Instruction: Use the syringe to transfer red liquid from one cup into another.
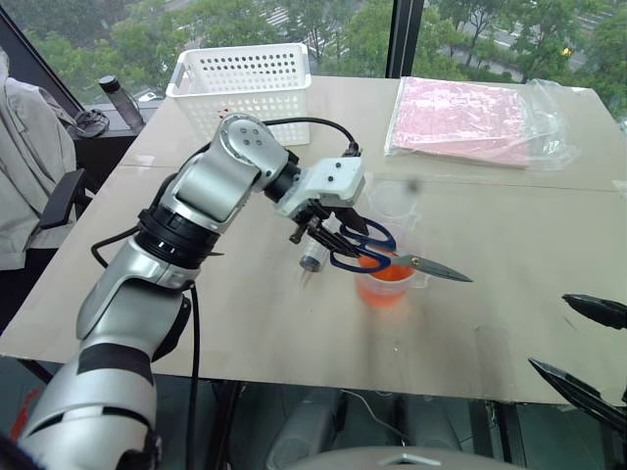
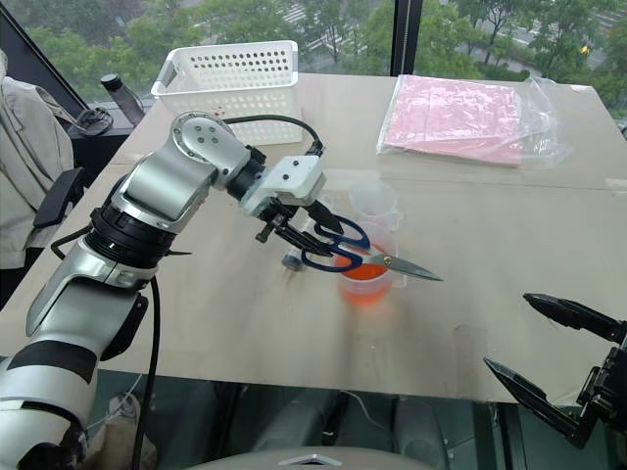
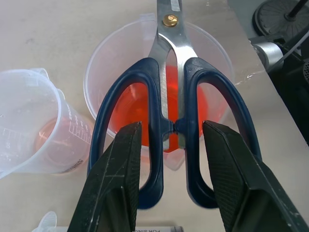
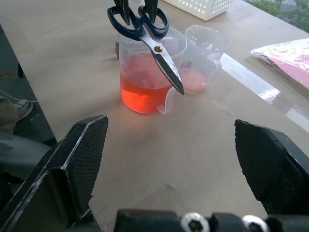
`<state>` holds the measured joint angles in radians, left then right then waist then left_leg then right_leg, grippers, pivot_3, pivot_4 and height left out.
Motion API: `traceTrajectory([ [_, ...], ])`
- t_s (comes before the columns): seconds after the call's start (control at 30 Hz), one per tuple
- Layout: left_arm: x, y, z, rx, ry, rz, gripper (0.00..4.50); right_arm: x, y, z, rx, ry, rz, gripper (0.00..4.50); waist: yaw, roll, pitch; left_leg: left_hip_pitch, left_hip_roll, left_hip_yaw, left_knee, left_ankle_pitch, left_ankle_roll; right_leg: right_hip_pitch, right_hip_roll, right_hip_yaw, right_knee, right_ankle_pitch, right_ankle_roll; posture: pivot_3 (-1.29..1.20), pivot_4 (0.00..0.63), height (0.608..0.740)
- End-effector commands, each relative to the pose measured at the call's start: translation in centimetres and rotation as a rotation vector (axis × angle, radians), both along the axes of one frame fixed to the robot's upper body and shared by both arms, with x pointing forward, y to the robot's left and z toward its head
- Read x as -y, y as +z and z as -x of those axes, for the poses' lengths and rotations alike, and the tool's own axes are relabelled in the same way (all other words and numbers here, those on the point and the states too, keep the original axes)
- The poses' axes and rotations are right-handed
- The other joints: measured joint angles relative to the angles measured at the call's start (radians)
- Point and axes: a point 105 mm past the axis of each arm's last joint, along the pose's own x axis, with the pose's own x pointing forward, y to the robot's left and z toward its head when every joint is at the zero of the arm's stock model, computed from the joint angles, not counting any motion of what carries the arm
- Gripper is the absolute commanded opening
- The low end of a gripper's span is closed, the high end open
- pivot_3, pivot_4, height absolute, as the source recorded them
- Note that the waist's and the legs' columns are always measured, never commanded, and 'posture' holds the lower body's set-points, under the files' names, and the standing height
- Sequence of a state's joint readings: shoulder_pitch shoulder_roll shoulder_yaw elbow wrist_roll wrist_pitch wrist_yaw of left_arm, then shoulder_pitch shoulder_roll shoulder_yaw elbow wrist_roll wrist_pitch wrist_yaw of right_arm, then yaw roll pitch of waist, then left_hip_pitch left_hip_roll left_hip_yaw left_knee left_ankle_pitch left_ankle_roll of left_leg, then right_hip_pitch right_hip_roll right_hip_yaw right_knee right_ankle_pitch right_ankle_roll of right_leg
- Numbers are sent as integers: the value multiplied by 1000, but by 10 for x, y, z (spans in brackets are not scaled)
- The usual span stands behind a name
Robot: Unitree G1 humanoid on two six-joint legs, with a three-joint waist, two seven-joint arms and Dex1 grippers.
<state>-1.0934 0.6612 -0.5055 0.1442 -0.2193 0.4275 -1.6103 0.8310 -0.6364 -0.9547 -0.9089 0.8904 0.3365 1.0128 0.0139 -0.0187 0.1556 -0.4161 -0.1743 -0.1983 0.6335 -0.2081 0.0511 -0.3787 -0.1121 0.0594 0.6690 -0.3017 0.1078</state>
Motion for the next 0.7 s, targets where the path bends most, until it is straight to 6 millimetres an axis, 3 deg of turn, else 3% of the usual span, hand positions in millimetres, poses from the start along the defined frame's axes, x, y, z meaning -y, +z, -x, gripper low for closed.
traceTrajectory([
  [0.03,3,8,1,33,-30,-8,2000,-4,4,2,28,13,11,4500,0,0,0,0,0,0,0,0,0,0,0,0,0,0,0,0,150,740],
  [0.07,4,8,1,29,-33,-6,2000,-5,4,2,28,12,11,4500,0,0,0,0,0,0,0,0,0,0,0,0,0,0,0,0,150,740],
  [0.23,7,15,3,24,-43,29,970,-6,4,4,26,8,5,4500,0,0,0,0,0,0,0,0,0,0,0,0,0,0,0,0,150,740],
  [0.37,7,31,4,24,-32,98,970,-8,3,3,26,11,0,4500,0,0,0,0,0,0,0,0,0,0,0,0,0,0,0,0,150,740],
  [0.47,3,54,3,3,22,205,970,-11,4,2,33,25,-12,4500,-1,0,0,0,0,0,0,0,0,0,0,0,1,0,0,0,150,740],
  [0.57,-10,75,-1,-19,156,305,970,-15,5,1,38,51,-23,4500,-4,0,0,0,0,-1,0,0,0,0,1,0,1,0,0,0,150,740],
  [0.7,-41,82,-20,21,439,389,970,-19,7,-6,55,85,-35,4500,-11,0,0,0,1,0,1,0,0,0,2,0,2,0,0,0,150,740],
])
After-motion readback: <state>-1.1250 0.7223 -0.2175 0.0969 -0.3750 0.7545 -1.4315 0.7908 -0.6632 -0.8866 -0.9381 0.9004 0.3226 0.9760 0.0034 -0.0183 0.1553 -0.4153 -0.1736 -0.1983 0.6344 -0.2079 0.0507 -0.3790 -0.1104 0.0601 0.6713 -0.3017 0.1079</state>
